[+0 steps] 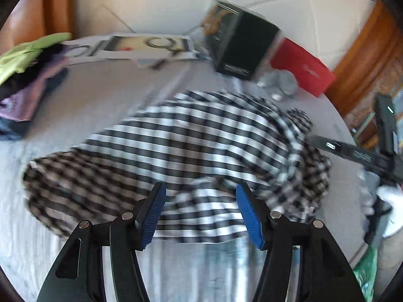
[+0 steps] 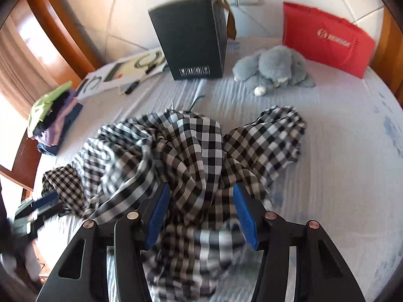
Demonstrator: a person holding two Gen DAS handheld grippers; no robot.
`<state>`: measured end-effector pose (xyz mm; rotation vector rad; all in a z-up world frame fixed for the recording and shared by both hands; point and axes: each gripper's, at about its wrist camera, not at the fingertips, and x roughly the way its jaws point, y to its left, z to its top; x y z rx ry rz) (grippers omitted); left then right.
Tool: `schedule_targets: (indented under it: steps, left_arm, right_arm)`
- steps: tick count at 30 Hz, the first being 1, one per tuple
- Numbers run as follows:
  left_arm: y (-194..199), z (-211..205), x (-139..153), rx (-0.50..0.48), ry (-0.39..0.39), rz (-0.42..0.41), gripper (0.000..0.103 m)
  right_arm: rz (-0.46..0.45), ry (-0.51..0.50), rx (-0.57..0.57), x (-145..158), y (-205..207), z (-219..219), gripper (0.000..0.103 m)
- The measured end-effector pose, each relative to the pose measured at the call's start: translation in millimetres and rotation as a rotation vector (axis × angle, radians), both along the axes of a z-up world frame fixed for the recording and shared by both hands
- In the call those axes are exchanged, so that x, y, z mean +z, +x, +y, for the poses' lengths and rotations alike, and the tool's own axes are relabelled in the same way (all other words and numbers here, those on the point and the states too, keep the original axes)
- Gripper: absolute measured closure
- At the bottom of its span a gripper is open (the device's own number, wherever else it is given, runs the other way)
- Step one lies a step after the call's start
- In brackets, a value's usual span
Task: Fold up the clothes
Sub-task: 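Lower both tools onto the gingham garment and reach for its edges, then grasp a gingham edge with the left tool while the right tool grasps another edge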
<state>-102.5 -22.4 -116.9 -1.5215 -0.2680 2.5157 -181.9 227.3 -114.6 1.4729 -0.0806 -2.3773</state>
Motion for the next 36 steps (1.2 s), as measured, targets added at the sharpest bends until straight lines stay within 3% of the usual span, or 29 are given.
schedule_targets:
  steps: [2, 4, 5, 6, 7, 9, 10, 12, 14, 16, 18, 19, 21, 22, 23, 24, 25, 26, 27, 31, 36]
  left_arm:
    - [-4.0, 26.3, -13.0, -0.054, -0.001, -0.020, 0.044]
    - [-10.5, 46.8, -34.5, -0.086, -0.058, -0.058, 0.049]
    - [-13.3, 52.6, -44.9, -0.094, -0.094, -0.088, 0.079]
    - [-15.9, 57.6, -54.7, -0.099, -0.128, -0.116, 0.101]
    - [-16.7, 54.1, -59.4, -0.079, -0.149, -0.135, 0.101]
    - [-18.0, 46.3, -68.1, -0.038, -0.189, -0.171, 0.101]
    - [-15.3, 34.7, -65.3, -0.006, -0.196, -0.173, 0.101]
    - [-5.2, 7.9, -57.8, 0.051, -0.213, -0.177, 0.101]
    - [6.6, -16.2, -53.4, 0.100, -0.253, -0.192, 0.101]
    - [20.4, -38.3, -54.3, 0.140, -0.337, -0.211, 0.101]
    - [30.9, -56.0, -56.3, 0.144, -0.299, -0.245, 0.101]
    - [34.9, -61.8, -52.4, 0.148, -0.283, -0.236, 0.101]
    - [37.0, -71.2, -41.0, 0.162, -0.263, -0.202, 0.100]
    - [35.7, -74.9, -33.8, 0.172, -0.258, -0.178, 0.098]
    - [34.1, -78.8, -26.7, 0.182, -0.254, -0.155, 0.090]
    - [28.6, -84.9, -20.1, 0.210, -0.260, -0.126, 0.075]
    - [23.1, -91.0, -14.0, 0.237, -0.266, -0.100, 0.066]
    - [16.3, -96.6, -13.3, 0.255, -0.274, -0.093, 0.057]
    - [9.5, -102.3, -12.7, 0.273, -0.281, -0.086, 0.057]
    - [8.0, -139.6, -18.7, 0.314, -0.319, -0.106, 0.057]
    - [9.4, -167.2, -50.5, 0.327, -0.282, -0.185, 0.057]
  right_arm:
    - [-0.019, 0.017, 0.015, -13.1, -4.6, -6.4, 0.043]
    - [-0.049, 0.028, 0.025, -26.8, -7.3, -11.9, 0.044]
    - [-0.064, 0.034, 0.030, -33.7, -8.7, -14.7, 0.050]
    - [-0.079, 0.039, 0.035, -40.6, -10.0, -17.4, 0.077]
    - [-0.094, 0.044, 0.041, -47.5, -11.4, -20.2, 0.087]
    - [-0.124, 0.055, 0.051, -61.2, -14.1, -25.7, 0.093]
    - [-0.086, 0.029, 0.015, -46.1, -4.9, -17.1, 0.094]
    - [-0.049, -0.010, -0.053, -21.6, 11.2, 0.8, 0.095]
    - [-0.078, -0.068, -0.103, -8.6, 39.8, 28.3, 0.095]
    - [-0.150, 0.000, -0.092, -19.4, 76.3, 38.0, 0.095]
    - [-0.244, 0.020, -0.069, -38.2, 113.2, 46.2, 0.095]
    - [-0.227, 0.018, -0.076, -34.1, 120.4, 50.7, 0.094]
    - [-0.192, 0.012, -0.090, -25.7, 134.6, 59.7, 0.089]
    - [-0.159, 0.012, -0.106, -16.0, 134.0, 63.0, 0.080]
    - [-0.104, -0.003, -0.120, -0.2, 131.6, 67.1, 0.076]
    - [-0.057, -0.012, -0.110, 13.6, 126.4, 67.3, 0.063]
    - [-0.010, -0.020, -0.100, 27.3, 121.1, 67.5, 0.044]
    - [0.038, -0.028, -0.090, 41.0, 115.9, 67.7, 0.034]
    - [0.061, -0.026, -0.079, 48.4, 104.6, 63.9, 0.021]
    - [0.082, 0.032, -0.035, 45.6, 49.5, 41.9, 0.020]
    - [0.031, 0.105, 0.060, 13.2, -9.6, 6.1, 0.020]
